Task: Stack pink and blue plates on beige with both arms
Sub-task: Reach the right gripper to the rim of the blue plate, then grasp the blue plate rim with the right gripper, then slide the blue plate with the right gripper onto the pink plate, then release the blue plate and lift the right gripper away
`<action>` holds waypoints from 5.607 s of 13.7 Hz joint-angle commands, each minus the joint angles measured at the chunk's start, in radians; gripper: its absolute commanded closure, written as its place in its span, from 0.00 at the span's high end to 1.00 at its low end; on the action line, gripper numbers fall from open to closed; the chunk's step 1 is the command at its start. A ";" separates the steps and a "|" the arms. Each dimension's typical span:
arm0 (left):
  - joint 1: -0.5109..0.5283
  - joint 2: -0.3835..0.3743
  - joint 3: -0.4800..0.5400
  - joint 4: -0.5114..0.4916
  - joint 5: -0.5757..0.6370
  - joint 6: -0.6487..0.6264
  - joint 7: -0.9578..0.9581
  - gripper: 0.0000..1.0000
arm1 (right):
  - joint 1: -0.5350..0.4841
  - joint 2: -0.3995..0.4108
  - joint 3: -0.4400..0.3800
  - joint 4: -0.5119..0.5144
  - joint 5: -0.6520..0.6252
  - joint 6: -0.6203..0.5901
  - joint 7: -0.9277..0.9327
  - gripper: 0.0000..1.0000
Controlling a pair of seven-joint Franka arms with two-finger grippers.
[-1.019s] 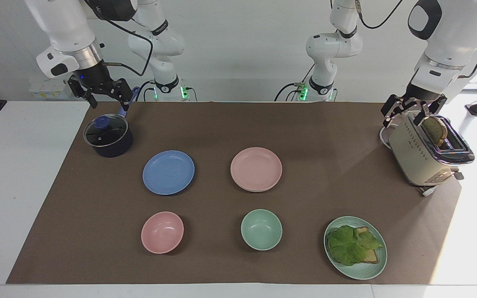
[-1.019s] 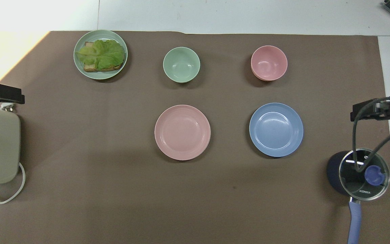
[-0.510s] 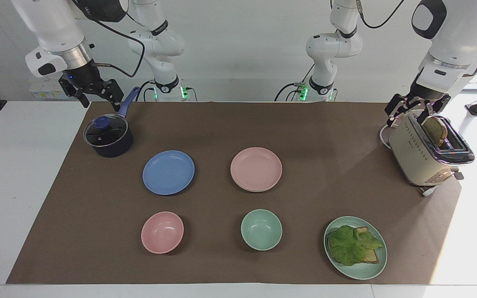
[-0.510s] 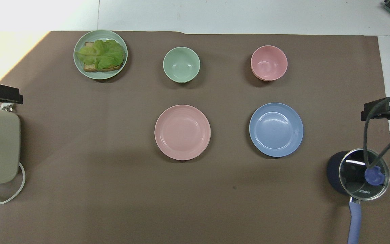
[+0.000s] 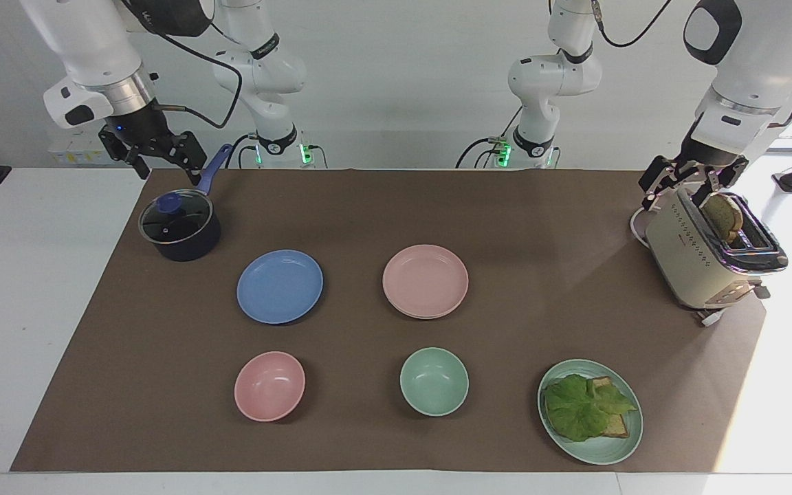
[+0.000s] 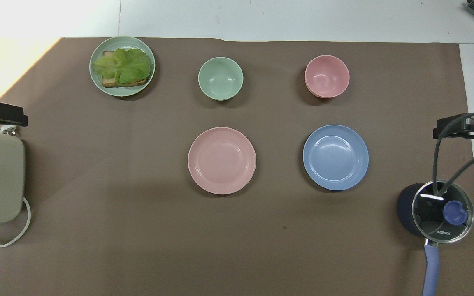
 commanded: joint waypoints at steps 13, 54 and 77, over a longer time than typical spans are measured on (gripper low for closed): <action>0.005 -0.008 -0.005 -0.002 0.017 -0.015 0.007 1.00 | 0.046 0.136 0.009 -0.429 0.004 0.651 -0.004 1.00; 0.001 -0.008 -0.006 -0.002 0.013 -0.027 0.003 1.00 | 0.365 0.206 0.028 -0.376 0.217 0.650 0.161 0.00; 0.005 -0.008 -0.005 -0.002 0.013 -0.029 0.001 1.00 | 0.515 0.332 0.031 -0.290 0.173 0.821 0.265 0.00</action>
